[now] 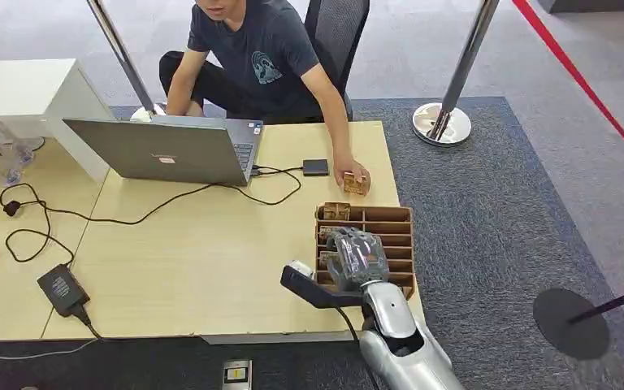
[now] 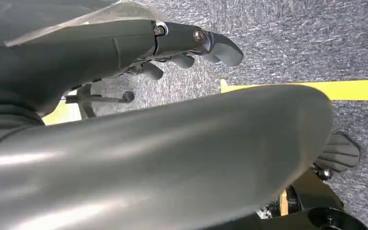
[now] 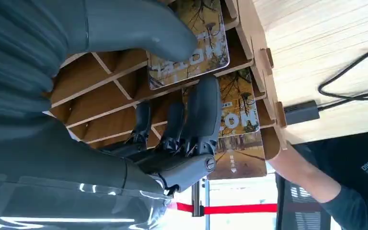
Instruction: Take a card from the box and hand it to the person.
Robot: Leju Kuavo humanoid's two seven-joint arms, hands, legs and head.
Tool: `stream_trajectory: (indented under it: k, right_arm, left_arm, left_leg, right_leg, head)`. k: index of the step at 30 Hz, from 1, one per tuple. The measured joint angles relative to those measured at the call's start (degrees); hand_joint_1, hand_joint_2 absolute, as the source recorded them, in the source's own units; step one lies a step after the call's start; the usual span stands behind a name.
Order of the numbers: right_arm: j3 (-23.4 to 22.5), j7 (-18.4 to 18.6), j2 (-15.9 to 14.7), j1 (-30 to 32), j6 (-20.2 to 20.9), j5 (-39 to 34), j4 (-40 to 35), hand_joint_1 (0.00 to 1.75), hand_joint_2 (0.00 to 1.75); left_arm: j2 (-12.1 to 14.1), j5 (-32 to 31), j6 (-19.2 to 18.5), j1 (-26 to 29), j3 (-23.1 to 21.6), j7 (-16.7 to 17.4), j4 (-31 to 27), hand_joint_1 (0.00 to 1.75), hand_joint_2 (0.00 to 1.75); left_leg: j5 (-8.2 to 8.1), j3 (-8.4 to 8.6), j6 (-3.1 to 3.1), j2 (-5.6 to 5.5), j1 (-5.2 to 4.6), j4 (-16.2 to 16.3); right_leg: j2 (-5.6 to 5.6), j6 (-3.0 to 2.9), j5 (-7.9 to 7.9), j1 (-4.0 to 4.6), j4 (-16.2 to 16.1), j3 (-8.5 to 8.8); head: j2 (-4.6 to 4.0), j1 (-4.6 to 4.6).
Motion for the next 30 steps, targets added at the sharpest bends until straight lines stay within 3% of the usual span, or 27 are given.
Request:
stream_trajectory:
  k: [13,15,30]
  right_arm:
    - [-0.4,1.3,-0.1,0.8,0.3,1.1,-1.2,1.06,1.75]
    - [-0.5,1.4,-0.1,1.1,0.5,1.3,-1.5,1.2,1.75]
    - [-0.9,1.6,-0.2,1.7,1.1,1.7,-2.1,1.4,1.75]
  left_arm:
    - [0.0,-0.8,-0.2,0.0,0.0,0.0,0.0,0.0,0.0]
    - [0.0,-0.8,-0.3,0.0,0.0,0.0,0.0,0.0,0.0]
    - [0.0,-1.0,-0.5,0.0,0.0,0.0,0.0,0.0,0.0]
  left_leg:
    - [0.0,0.02,0.0,0.0,0.0,0.0]
    - [0.0,0.02,0.0,0.0,0.0,0.0]
    - [0.0,0.11,0.0,0.01,0.0,0.0]
  right_leg:
    - [0.0,0.0,0.0,0.0,0.0,0.01]
    - [0.0,0.0,0.0,0.0,0.0,0.01]
    - [0.0,0.0,0.0,0.0,0.0,0.1]
  head:
    - [-0.02,0.02]
    - [0.0,0.02]
    - [-0.02,0.02]
